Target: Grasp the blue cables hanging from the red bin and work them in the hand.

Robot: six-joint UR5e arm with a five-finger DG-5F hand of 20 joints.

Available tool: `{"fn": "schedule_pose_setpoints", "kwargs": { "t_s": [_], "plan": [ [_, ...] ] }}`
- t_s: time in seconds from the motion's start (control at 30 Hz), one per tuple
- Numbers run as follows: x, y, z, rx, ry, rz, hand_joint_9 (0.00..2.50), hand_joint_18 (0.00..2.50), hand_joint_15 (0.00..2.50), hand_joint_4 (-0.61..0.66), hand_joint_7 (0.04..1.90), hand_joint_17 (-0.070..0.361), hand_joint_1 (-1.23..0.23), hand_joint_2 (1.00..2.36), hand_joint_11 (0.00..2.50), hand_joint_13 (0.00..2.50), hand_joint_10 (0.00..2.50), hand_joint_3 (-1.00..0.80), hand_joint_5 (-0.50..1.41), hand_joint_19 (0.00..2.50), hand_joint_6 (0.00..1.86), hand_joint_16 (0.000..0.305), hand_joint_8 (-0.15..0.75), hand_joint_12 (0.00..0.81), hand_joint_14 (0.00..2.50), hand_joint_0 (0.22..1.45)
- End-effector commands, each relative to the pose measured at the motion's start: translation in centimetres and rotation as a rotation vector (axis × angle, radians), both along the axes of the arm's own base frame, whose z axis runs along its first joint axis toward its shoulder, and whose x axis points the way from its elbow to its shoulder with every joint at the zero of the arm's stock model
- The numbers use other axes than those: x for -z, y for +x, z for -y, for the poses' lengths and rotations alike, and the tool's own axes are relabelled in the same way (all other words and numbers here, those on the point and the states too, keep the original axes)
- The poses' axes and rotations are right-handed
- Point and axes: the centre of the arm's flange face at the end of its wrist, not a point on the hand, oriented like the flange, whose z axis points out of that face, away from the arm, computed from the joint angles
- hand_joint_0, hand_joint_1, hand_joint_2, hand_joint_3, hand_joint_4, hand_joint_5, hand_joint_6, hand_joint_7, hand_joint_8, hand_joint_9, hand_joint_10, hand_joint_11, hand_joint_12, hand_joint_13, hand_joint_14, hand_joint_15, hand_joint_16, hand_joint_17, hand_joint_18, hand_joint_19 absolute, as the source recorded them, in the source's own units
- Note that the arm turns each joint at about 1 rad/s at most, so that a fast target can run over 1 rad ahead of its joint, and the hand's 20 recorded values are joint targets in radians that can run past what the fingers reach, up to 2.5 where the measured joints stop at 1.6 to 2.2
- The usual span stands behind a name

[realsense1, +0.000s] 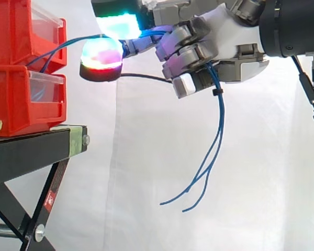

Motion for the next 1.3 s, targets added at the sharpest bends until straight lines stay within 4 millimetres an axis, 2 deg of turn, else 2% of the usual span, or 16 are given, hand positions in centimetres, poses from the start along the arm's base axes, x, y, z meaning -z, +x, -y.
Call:
{"fn": "schedule_pose_setpoints", "kwargs": {
  "t_s": [0.0, 0.03, 0.07, 0.1, 0.13, 0.2, 0.33, 0.5, 0.53, 0.6, 0.63, 0.77, 0.83, 0.9, 1.07, 1.27],
  "plan": [
    [0.06, -0.05, 0.08, -0.002, -0.003, -0.006, 1.78, 2.50, 1.97, 0.22, 1.23, 0.178, -0.63, 1.02, 2.50, 2.02, 2.50, -0.49, 0.43, 0.65, 0.02, 0.237, 0.535, 0.712, 2.50, 0.88],
    [-0.01, 0.00, 0.13, -0.003, -0.002, -0.005, 1.78, 2.50, 1.97, 0.25, 1.21, 0.178, -0.63, 1.01, 2.50, 2.02, 2.50, -0.70, 0.44, 0.65, 0.02, 0.237, 0.535, 0.712, 2.50, 0.88],
    [-0.01, 0.00, 0.13, -0.003, -0.002, -0.005, 1.78, 2.50, 1.97, 0.25, 1.21, 0.178, -0.64, 1.02, 2.50, 2.02, 2.50, -0.61, 0.46, 0.65, 0.02, 0.237, 0.535, 0.712, 2.50, 0.90],
    [0.06, -0.01, 0.17, -0.009, -0.002, -0.006, 1.78, 2.50, 1.97, 0.26, 1.21, 0.178, -0.65, 1.02, 2.50, 2.02, 2.50, -0.30, 0.46, 0.65, 0.02, 0.237, 0.535, 0.712, 2.50, 0.94],
    [0.06, -0.01, 0.17, -0.009, -0.002, -0.006, 1.78, 2.50, 1.97, 0.25, 1.20, 0.178, -0.64, 1.03, 2.50, 2.02, 2.50, -0.18, 0.44, 0.65, 0.02, 0.237, 0.535, 0.712, 2.50, 0.93],
    [0.03, 0.06, 0.15, -0.018, -0.003, -0.003, 1.78, 2.50, 1.97, 0.28, 1.16, 0.178, -0.62, 1.03, 2.50, 2.02, 2.50, -0.11, 0.42, 0.65, 0.02, 0.237, 0.535, 0.712, 2.50, 0.94],
    [0.01, 0.13, 0.11, -0.031, -0.003, -0.001, 1.78, 2.50, 1.97, 0.34, 1.13, 0.178, -0.58, 1.02, 2.50, 2.02, 2.50, -0.56, 0.40, 0.65, 0.02, 0.237, 0.535, 0.712, 2.50, 0.91],
    [0.01, 0.13, 0.13, -0.029, -0.008, -0.004, 1.78, 2.50, 1.97, 0.36, 1.09, 0.178, -0.58, 1.02, 2.50, 2.02, 2.50, 0.02, 0.41, 0.65, 0.02, 0.237, 0.535, 0.712, 2.50, 0.95],
    [0.01, 0.13, 0.13, -0.029, -0.010, -0.005, 1.78, 2.50, 1.97, 0.37, 1.08, 0.178, -0.58, 1.01, 2.50, 2.02, 2.50, -0.02, 0.41, 0.65, 0.02, 0.237, 0.535, 0.712, 2.50, 0.94],
    [-0.03, 0.14, 0.12, -0.029, -0.010, -0.006, 1.78, 2.50, 1.97, 0.38, 1.06, 0.178, -0.57, 1.02, 2.50, 2.02, 2.50, -0.45, 0.39, 0.65, 0.02, 0.237, 0.535, 0.712, 2.50, 0.88],
    [0.05, 0.09, 0.14, -0.029, -0.011, -0.009, 1.78, 2.50, 1.97, 0.36, 1.06, 0.178, -0.57, 1.02, 2.50, 2.02, 2.50, -0.48, 0.38, 0.65, 0.02, 0.237, 0.535, 0.712, 2.50, 0.89],
    [0.04, 0.11, 0.12, -0.030, -0.011, -0.008, 1.78, 2.50, 1.97, 0.36, 1.04, 0.178, -0.57, 1.02, 2.50, 2.02, 2.50, 0.02, 0.39, 0.65, 0.02, 0.237, 0.535, 0.712, 2.50, 0.95],
    [0.01, 0.13, 0.11, -0.030, -0.010, -0.005, 1.78, 2.50, 1.97, 0.37, 1.05, 0.178, -0.57, 1.02, 2.50, 2.02, 2.50, 0.04, 0.41, 0.65, 0.02, 0.237, 0.535, 0.712, 2.50, 0.95],
    [0.01, 0.13, 0.11, -0.030, -0.010, -0.005, 1.78, 2.50, 1.97, 0.37, 1.08, 0.178, -0.58, 1.01, 2.50, 2.02, 2.50, 0.00, 0.43, 0.65, 0.02, 0.237, 0.535, 0.712, 2.50, 0.94],
    [0.01, 0.15, 0.07, -0.035, -0.010, -0.005, 1.78, 2.50, 1.97, 0.32, 1.16, 0.178, -0.60, 1.02, 2.50, 2.02, 2.50, -0.51, 0.44, 0.65, 0.02, 0.237, 0.535, 0.712, 2.50, 0.89],
    [-0.20, 0.34, -0.07, -0.044, -0.013, 0.004, 1.78, 2.50, 1.97, 0.27, 1.28, 0.178, -0.61, 1.02, 2.50, 2.02, 2.50, -0.60, 0.51, 0.65, 0.01, 0.237, 0.535, 0.712, 2.50, 0.89]
  ]
}}
